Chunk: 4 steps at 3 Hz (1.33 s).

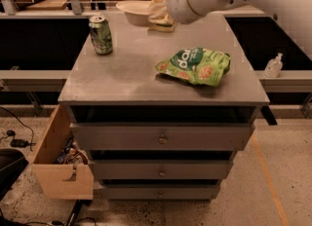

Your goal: Move paper bowl near green can

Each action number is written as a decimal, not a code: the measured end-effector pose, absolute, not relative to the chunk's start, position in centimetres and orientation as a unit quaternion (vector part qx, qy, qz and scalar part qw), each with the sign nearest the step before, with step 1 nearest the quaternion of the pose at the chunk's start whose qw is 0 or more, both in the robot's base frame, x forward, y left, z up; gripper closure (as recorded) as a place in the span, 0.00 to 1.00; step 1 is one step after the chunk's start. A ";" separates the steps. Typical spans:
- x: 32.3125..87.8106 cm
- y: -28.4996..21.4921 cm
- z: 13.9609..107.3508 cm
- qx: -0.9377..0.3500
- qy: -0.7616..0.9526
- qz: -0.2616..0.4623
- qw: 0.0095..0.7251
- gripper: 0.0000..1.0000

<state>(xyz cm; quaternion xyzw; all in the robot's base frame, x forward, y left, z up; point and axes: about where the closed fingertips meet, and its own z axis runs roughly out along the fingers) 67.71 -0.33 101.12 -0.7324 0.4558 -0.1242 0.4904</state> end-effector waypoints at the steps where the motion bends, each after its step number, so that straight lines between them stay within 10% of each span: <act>1: 65.9 2.5 97.3 -0.758 0.444 -0.098 0.468 1.00; 4: 63.4 7.0 92.0 -0.791 0.418 -0.082 0.438 1.00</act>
Offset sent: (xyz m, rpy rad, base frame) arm -0.0458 0.0733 -0.0873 -0.0860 0.0837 0.1548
